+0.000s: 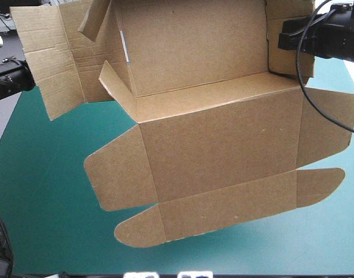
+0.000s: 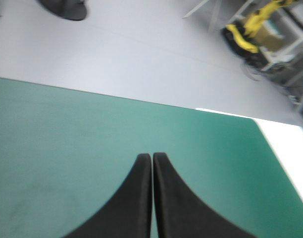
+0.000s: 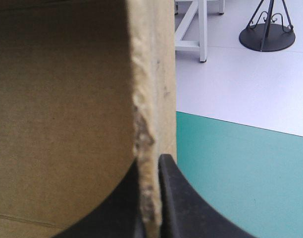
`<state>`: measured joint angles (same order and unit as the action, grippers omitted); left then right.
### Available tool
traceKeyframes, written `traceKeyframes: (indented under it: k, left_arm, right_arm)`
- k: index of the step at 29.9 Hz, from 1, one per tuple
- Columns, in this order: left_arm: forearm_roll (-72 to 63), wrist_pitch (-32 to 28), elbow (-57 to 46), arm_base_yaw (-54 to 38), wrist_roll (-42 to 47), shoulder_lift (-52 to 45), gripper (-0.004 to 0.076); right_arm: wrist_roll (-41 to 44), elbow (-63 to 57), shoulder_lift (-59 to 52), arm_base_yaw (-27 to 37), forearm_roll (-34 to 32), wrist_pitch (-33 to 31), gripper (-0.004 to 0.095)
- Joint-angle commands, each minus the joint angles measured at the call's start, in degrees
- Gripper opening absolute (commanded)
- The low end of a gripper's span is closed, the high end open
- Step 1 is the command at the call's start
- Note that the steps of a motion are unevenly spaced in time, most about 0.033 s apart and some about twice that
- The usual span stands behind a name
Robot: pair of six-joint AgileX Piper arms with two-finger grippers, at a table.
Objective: Fold the box
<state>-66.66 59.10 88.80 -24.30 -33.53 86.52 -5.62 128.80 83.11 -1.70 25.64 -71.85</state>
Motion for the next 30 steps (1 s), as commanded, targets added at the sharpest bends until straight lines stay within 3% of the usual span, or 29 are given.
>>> traceKeyframes:
  k: [1, 8, 18, 30]
  left_arm:
    - [-18.16, 6.9, 1.43, -0.1, -6.31, -0.77, -0.0001]
    - [-24.81, 14.83, 1.53, 1.71, -7.43, -1.09, -0.0001]
    - [-25.12, 14.83, 2.02, 10.45, -7.19, -3.23, -0.0011]
    - [-22.25, 14.83, 2.02, 10.86, -1.46, -7.6, -0.0011]
  right_arm:
    - [0.23, 1.48, -2.44, 0.48, 0.48, -0.28, -0.0014]
    - [0.37, -0.59, -2.44, 0.48, 1.61, -0.28, -0.0014]
    - [-2.14, -9.62, -2.11, 0.48, 1.03, 1.15, -0.0014]
    - [-2.15, -11.61, -0.95, 0.48, 1.94, 7.1, -0.0014]
